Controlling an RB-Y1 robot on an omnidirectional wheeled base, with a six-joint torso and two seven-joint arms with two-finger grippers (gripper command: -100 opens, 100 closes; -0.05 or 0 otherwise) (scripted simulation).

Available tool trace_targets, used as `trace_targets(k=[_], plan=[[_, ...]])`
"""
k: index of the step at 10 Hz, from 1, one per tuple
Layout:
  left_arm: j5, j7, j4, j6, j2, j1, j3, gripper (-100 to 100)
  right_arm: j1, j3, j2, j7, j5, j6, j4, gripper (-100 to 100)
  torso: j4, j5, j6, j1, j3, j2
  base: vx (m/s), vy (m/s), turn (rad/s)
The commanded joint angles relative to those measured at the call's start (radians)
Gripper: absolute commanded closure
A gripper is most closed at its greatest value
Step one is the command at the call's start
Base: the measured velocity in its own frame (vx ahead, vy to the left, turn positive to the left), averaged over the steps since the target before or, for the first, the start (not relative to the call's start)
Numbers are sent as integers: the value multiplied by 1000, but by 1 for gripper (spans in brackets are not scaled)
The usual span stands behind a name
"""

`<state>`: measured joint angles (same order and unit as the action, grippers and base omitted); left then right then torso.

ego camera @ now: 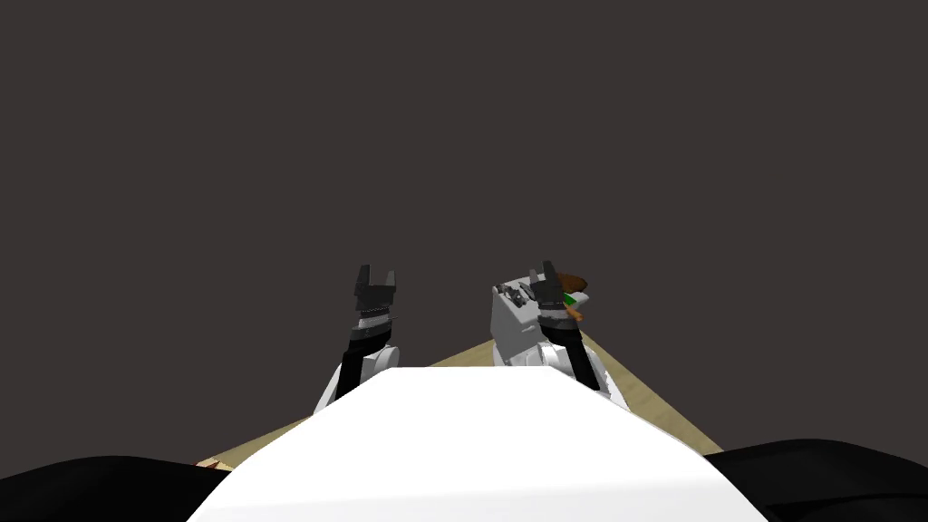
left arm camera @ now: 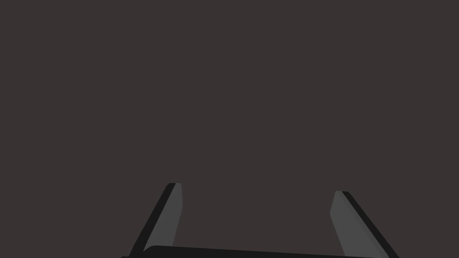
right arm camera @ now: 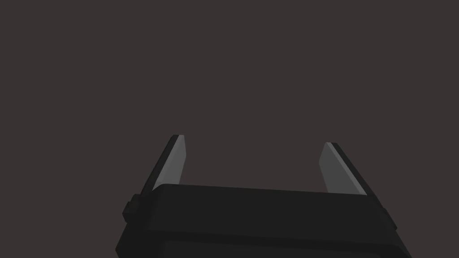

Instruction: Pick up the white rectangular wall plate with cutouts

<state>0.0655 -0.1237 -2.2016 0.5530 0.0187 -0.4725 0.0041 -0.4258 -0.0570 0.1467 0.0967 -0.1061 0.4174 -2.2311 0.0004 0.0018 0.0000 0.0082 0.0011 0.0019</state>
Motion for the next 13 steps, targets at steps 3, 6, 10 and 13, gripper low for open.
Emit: trace_targets(k=[3,6,10,13], plan=[[0,0,0,0,0,0,0,0,89,8,104,-39,-107,21,78,-100,0,1,0,3,0,1,-50,160,-83],[0,0,0,0,0,0,0,0,149,13,153,-64,-191,35,131,-100,0,0,0,0,0,0,-41,124,-71],[0,0,0,0,0,0,0,0,247,23,225,-110,-300,56,222,-100,0,0,0,-1,0,0,-45,130,-77],[0,0,0,0,0,0,0,0,313,33,273,-147,-382,67,287,-100,0,0,0,0,1,1,-60,136,-71]])
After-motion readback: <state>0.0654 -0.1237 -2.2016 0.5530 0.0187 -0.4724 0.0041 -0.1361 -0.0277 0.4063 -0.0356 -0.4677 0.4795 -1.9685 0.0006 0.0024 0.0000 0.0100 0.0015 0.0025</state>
